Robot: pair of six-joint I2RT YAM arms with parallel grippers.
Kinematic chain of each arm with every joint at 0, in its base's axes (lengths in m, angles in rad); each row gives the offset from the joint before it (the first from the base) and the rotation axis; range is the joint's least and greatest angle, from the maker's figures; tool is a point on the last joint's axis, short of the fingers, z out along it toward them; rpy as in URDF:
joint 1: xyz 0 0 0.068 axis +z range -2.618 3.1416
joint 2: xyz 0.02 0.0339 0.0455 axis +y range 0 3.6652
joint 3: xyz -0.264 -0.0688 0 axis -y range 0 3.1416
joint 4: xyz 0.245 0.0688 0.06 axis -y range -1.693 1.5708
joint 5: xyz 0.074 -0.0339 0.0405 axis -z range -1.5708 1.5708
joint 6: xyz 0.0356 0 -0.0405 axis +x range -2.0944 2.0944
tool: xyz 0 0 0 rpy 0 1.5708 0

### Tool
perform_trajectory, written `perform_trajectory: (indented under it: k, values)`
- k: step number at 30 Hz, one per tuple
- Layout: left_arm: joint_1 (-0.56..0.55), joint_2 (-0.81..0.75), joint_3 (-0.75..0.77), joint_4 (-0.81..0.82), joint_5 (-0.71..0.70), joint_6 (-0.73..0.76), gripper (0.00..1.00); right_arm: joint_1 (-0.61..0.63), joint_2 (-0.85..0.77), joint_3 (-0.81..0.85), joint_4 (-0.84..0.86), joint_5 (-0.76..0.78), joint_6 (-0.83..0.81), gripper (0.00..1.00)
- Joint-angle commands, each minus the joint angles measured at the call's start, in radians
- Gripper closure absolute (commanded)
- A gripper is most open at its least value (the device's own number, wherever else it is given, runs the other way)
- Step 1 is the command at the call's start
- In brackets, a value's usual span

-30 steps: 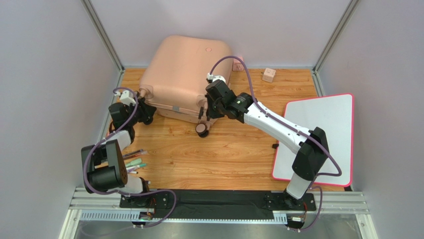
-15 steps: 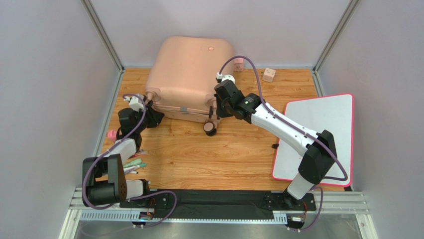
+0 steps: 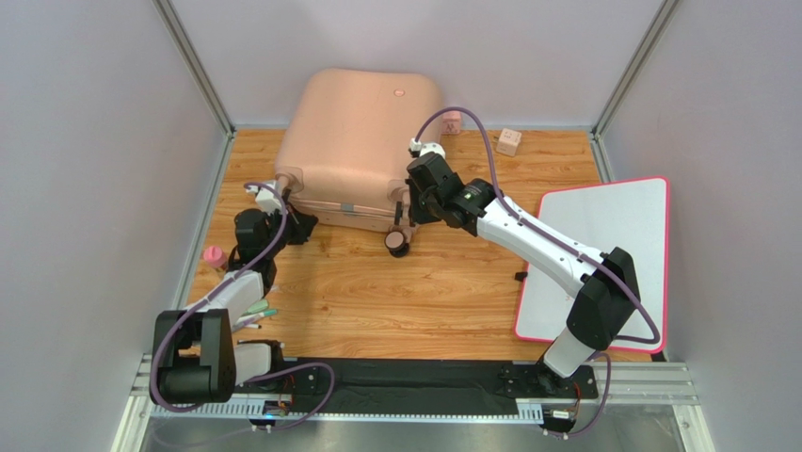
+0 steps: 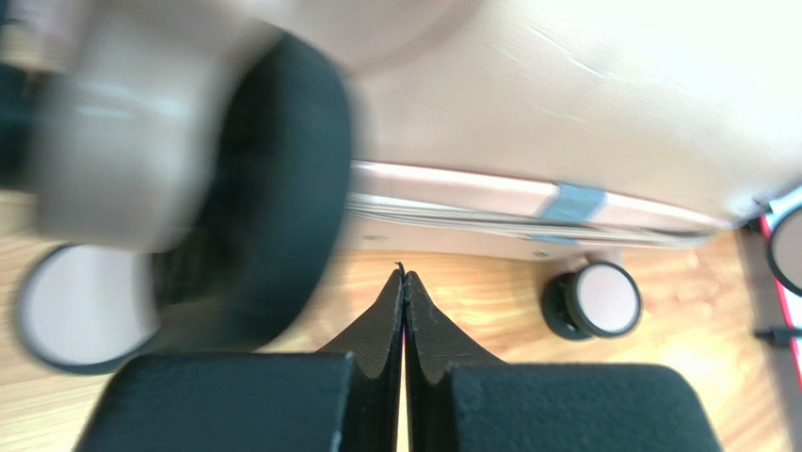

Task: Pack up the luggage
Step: Zip the luggage at the center of the board.

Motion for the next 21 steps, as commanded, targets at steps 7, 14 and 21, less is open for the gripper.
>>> perform_trajectory:
  k: [7, 14, 21]
  values:
    - [-0.123, -0.023, -0.034, 0.086, -0.053, 0.003, 1.0, 0.002, -0.045, 0.017, 0.096, -0.05, -0.047, 1.0]
    - [-0.144, -0.136, -0.024, -0.038, -0.3, -0.055, 0.96, 0.001, -0.051, 0.023, 0.095, -0.052, -0.036, 1.0]
    - [-0.126, -0.118, -0.16, 0.181, -0.476, -0.222, 0.39, 0.001, -0.059, 0.02, 0.109, -0.067, -0.033, 1.0]
